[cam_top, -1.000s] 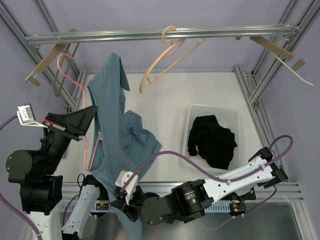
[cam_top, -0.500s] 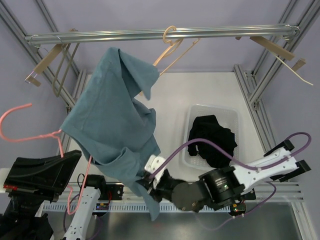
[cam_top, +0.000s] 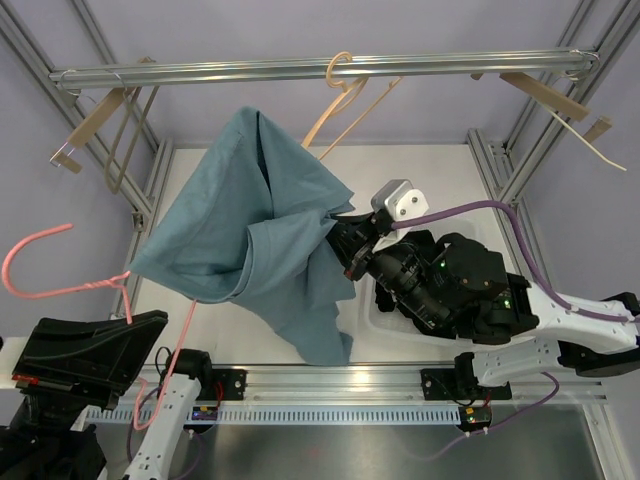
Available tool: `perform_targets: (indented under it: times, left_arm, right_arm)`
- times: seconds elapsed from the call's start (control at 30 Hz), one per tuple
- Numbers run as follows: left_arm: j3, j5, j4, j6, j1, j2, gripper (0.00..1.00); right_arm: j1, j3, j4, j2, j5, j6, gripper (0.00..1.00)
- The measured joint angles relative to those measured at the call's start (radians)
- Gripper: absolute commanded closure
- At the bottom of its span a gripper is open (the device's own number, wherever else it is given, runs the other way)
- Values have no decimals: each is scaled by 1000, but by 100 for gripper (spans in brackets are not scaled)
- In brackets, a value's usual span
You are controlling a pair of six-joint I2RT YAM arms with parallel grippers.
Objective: Remove the t-shirt from the hanger
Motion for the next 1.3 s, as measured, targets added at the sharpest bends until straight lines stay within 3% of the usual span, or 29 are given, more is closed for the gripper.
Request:
perform_targets:
  times: [0.1,0.2,0.23,0.3,0.33,0.43,0.53,0.83,0.9,0.97,1.03,1.07,1.3]
  left_arm:
    - [-50,1,1,0,-10,-21,100]
    - [-103,4,-1,0,-17,-44,100]
    - [-121,6,0,-2,-20,-51,100]
    - [-146,8,0,-9,-25,-56,100]
    - [-157,12,3,-18,-28,-57,100]
    - [-177,23,22,-42,-35,-57,100]
    - [-185,37,51,-62,-49,-57,100]
    - [-237,97,158,-136,-71,-65,100]
    - [-237,111,171,-140,-76,-65,100]
    - [-237,122,180,-144,-80,-65,100]
    - [-237,131,190,-145,-81,-65,100]
    - [-239,133,197,-144,-81,-65,100]
    - [-268,143,223,-131,-82,-65,100]
  right_arm:
    - [-5,-13,16,0,0,-39,99]
    - [-24,-42,47,-2,5,-73,91]
    - [-38,-52,55,-2,8,-83,74]
    - [-87,-69,61,-1,0,-85,52]
    - [-116,-74,61,1,-8,-83,30]
    - [-209,-81,67,17,-51,-61,9]
    - [-268,-82,79,45,-148,-41,6]
    - [-420,-84,81,114,-672,75,4]
    - [-452,-84,81,122,-777,96,9]
    - [-485,-84,82,123,-879,114,45]
    - [-510,-84,94,122,-966,140,94]
    - [-514,-85,102,120,-995,152,100]
    - [-522,-138,97,-4,-993,220,100]
